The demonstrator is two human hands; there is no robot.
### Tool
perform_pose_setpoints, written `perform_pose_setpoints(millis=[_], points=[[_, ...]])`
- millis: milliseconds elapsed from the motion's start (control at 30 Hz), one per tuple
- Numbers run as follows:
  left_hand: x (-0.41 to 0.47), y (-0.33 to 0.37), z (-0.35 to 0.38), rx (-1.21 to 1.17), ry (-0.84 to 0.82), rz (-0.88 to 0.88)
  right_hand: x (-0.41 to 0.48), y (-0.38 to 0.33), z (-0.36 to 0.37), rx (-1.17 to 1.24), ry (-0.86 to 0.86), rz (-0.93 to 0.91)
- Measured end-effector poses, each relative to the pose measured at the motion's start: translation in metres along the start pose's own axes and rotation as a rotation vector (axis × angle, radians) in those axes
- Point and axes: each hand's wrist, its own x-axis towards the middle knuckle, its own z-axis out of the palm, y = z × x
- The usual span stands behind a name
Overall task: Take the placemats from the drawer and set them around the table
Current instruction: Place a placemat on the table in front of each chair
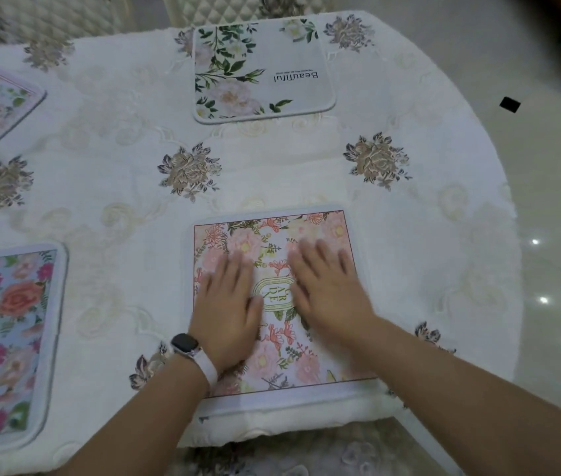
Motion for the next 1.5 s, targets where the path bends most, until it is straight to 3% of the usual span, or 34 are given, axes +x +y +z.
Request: perform_pose_setpoints(millis=[100, 233, 433, 600, 667, 767, 900, 1067, 1500], points=[[0.000, 0.016, 0.012, 0.035, -0.043, 0.087, -0.006, -0.022, 0.015, -0.030, -0.018, -0.055], [-0.003, 0.006, 0.011, 0.099, -0.048, 0.020, -0.010, -0.013, 0.013, -0.019, 0.016, 0.004], [-0.028, -0.039, -0.006, 0.102, -0.072, -0.238, -0.027, 0.025, 0.002, 0.027, 0.025, 0.275], [-0.057, -0.049, -0.017, 0.166, -0.115, -0.243, -0.050, 0.033, 0.003, 0.053, 0.084, 0.474], [-0.066, -0.031, -0.014, 0.122, -0.129, -0.190, -0.060, 0.015, 0.007, 0.072, 0.076, 0.421], [-0.079, 0.009, 0.010, 0.066, -0.123, -0.099, -0.070, -0.027, 0.021, 0.055, 0.030, 0.197], [-0.080, 0.037, 0.025, 0.063, -0.106, -0.107, -0.079, -0.050, 0.035, -0.006, -0.051, -0.007], [-0.084, 0.031, 0.031, 0.111, -0.083, -0.096, -0.082, -0.043, 0.033, -0.025, -0.048, -0.029], [-0.114, -0.027, 0.003, 0.136, -0.144, -0.146, -0.117, 0.025, 0.012, -0.042, -0.087, 0.172]])
